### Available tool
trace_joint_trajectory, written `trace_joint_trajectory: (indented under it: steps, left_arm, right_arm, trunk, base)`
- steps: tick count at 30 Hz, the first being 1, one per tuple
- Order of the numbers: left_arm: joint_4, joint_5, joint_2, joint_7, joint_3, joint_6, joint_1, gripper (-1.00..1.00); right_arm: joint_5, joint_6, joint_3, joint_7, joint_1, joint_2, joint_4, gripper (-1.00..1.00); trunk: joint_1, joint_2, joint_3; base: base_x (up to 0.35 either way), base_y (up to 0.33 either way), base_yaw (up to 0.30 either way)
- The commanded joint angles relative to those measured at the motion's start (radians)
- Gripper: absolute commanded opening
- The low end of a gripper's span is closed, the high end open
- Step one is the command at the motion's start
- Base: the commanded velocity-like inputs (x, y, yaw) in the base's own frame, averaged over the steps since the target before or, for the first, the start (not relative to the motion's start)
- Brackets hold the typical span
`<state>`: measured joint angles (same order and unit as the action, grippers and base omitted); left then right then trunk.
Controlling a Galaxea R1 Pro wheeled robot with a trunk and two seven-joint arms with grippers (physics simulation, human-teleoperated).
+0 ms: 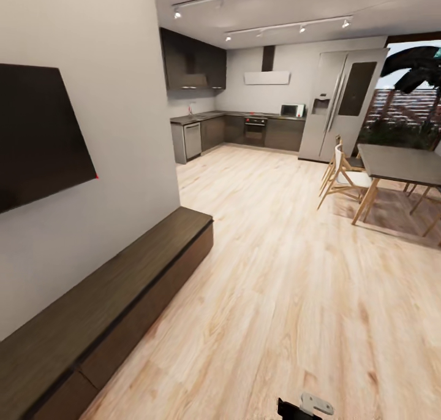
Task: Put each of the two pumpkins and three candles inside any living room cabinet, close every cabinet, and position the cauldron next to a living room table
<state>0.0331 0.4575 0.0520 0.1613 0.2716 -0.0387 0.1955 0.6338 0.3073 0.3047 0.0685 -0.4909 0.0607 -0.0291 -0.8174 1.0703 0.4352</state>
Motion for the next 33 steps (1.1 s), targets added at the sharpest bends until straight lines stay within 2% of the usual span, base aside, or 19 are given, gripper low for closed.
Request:
trace_joint_trajectory:
  steps: [1,33]
  left_arm:
    - [0.001,0.009,0.0,0.002,0.008,-0.002,0.0,1.0]
    - [0.001,0.009,0.0,0.003,0.008,-0.002,0.0,1.0]
  right_arm:
    - [0.004,0.004,0.008,0.002,-0.002,0.001,-0.003,1.0]
    - [0.003,0.004,0.008,0.002,-0.001,0.001,-0.003,1.0]
  trunk:
    - [0.0,0.001,0.001]
    - [0.0,0.001,0.001]
  base:
    - [0.0,0.0,-0.281]
    - [0.0,0.0,-0.281]
